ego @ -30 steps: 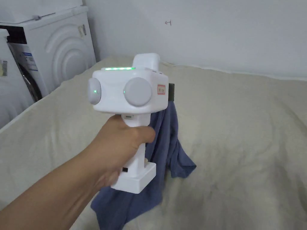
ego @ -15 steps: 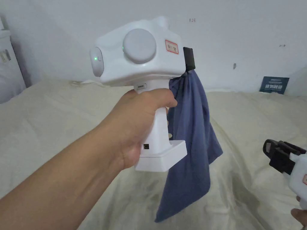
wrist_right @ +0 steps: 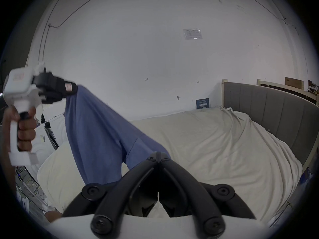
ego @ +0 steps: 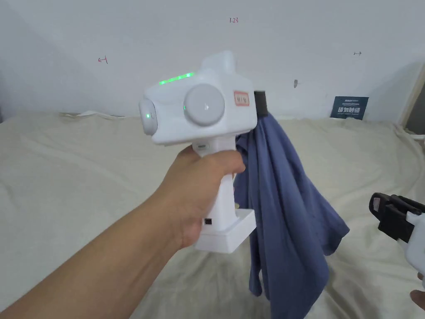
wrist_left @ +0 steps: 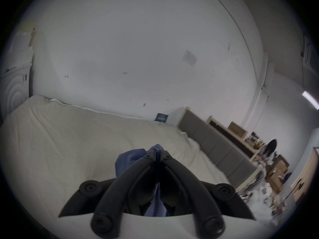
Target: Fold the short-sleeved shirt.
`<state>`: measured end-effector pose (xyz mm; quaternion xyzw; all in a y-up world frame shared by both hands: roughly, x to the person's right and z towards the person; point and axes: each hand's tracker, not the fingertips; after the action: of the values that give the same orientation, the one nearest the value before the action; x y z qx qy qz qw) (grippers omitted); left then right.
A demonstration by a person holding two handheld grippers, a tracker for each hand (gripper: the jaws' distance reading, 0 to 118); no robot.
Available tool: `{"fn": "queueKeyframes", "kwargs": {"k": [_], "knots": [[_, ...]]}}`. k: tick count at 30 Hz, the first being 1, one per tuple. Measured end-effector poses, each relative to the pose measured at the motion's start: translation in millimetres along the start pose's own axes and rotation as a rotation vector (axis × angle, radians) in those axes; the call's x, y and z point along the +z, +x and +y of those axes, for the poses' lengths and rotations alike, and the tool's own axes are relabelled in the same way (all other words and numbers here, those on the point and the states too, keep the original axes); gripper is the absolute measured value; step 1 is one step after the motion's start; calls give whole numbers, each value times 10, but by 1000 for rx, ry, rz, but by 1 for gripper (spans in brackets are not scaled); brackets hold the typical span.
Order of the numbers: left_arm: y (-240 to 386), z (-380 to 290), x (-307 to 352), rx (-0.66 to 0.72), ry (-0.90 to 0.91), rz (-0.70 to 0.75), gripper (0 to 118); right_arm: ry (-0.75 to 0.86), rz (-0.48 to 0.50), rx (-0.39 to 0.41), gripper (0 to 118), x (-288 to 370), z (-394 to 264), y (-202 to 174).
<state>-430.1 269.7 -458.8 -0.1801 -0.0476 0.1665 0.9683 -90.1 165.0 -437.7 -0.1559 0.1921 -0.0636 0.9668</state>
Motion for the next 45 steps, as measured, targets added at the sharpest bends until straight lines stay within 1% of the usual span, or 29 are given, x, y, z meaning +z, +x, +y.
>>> {"fn": "queueKeyframes", "kwargs": {"k": [2,5,7,8,12,15,18,20,22,25,26,28,33,34,37,38,41,45], "knots": [[-247,-148,-153,-47,-32,75,4,-14,1,0,0,-65,-42,-16],[-792,-363,-408,-136,-76,229,4,-36,5,8,0,-216,-112,-56],[-1189,-534,-552,-198,-124,343,4,-55,12,10,0,-332,-138,-148],[-1350,-617,-580,-202,-148,378,4,-63,14,12,0,-390,-159,-183],[-2122,-949,-708,-103,-242,481,4,-95,32,18,0,-663,-275,-321],[-2503,-1194,-719,-102,-265,534,4,-122,42,27,0,-813,-356,-465],[-2782,-1370,-754,-62,-300,517,4,-154,44,43,0,-967,-452,-556],[-2876,-1431,-734,-25,-335,472,4,-170,46,47,0,-1057,-514,-569],[-2992,-1487,-766,10,-354,470,4,-185,43,50,0,-1136,-559,-600],[-3079,-1560,-770,102,-402,440,4,-198,42,52,0,-1221,-612,-611],[-3089,-1579,-790,96,-404,471,4,-202,40,54,0,-1240,-623,-617],[-3147,-1638,-857,83,-428,448,4,-209,39,54,0,-1268,-634,-619],[-3067,-1711,-888,71,-436,465,4,-218,42,60,0,-1339,-684,-608],[-3059,-1719,-908,76,-460,469,4,-218,42,60,0,-1347,-685,-607],[-3041,-1776,-920,78,-467,437,4,-218,41,62,0,-1321,-651,-616],[-3033,-1787,-928,77,-476,445,4,-217,40,61,0,-1324,-650,-615],[-3022,-1796,-908,94,-486,432,4,-216,43,63,0,-1321,-644,-623],[-3064,-1796,-867,156,-494,398,4,-215,44,63,0,-1315,-643,-624]]}}
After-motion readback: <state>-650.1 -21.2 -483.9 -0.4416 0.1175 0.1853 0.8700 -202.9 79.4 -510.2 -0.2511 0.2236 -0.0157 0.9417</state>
